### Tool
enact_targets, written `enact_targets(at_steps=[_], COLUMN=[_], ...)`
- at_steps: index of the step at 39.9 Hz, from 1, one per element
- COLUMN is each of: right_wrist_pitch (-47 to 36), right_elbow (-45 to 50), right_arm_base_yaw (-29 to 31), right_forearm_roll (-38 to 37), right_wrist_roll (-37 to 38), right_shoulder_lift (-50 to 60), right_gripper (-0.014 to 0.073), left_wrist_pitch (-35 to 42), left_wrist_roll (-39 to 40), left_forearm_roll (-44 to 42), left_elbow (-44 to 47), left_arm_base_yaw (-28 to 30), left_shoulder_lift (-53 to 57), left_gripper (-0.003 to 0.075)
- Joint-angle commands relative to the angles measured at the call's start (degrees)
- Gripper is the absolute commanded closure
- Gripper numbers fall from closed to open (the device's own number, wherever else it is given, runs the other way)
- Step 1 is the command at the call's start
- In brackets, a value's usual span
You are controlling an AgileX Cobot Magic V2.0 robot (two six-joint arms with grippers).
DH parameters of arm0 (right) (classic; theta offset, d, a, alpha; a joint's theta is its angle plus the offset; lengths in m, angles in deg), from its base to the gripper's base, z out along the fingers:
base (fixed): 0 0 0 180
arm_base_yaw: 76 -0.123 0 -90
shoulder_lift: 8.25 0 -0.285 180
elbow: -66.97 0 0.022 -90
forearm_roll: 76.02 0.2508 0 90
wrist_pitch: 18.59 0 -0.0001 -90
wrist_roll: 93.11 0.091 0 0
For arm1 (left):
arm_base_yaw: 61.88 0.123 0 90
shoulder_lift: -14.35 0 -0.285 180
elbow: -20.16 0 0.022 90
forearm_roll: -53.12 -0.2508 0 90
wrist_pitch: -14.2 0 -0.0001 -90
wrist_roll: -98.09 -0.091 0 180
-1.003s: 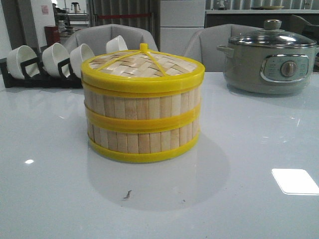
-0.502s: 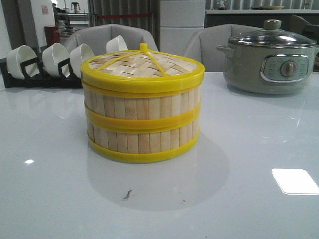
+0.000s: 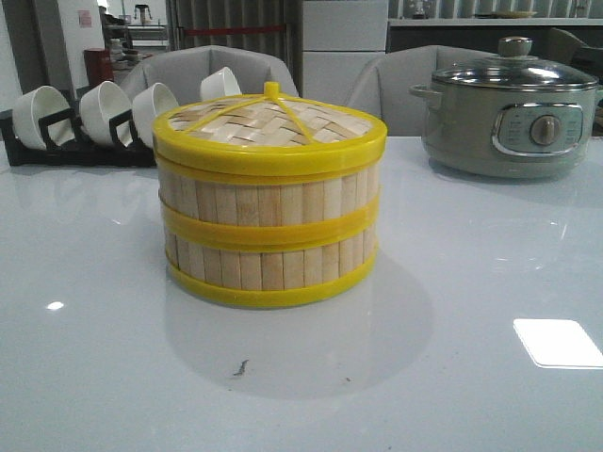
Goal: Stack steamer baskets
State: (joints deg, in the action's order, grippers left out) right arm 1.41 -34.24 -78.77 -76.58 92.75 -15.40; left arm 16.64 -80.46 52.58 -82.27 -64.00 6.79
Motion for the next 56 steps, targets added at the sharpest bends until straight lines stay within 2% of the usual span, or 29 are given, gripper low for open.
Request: enact_targets(at_steps=[1, 9, 20, 56], right_wrist_pitch=[-2.38, -4.01, -15.27, -15.12], right_elbow=[-0.72, -0.72, -0.72, -0.72], right_arm_base_yaw=[0.09, 0.09, 0.09, 0.09], right_forearm_roll=[-2.51, -3.94, -5.69, -5.69], right_wrist_roll=[-0.77, -0.83, -0.83, -0.77], right_shoulder_lift=[1.19, 1.19, 1.19, 1.19], right_gripper=[0.054, 0.054, 0.054, 0.054], left_wrist_pitch=[5.19, 5.19, 5.19, 5.19], left_wrist_roll=[-0.05, -0.05, -0.05, -0.05], left_forearm_roll=[0.54, 0.54, 0.54, 0.54], left_elbow=[0.01, 0.01, 0.01, 0.01], left_arm_base_yaw=[0.0, 0.0, 0.0, 0.0], left_shoulder_lift=[0.82, 0.82, 0.82, 0.82], left_gripper=[0.0631, 0.0631, 0.0631, 0.0631])
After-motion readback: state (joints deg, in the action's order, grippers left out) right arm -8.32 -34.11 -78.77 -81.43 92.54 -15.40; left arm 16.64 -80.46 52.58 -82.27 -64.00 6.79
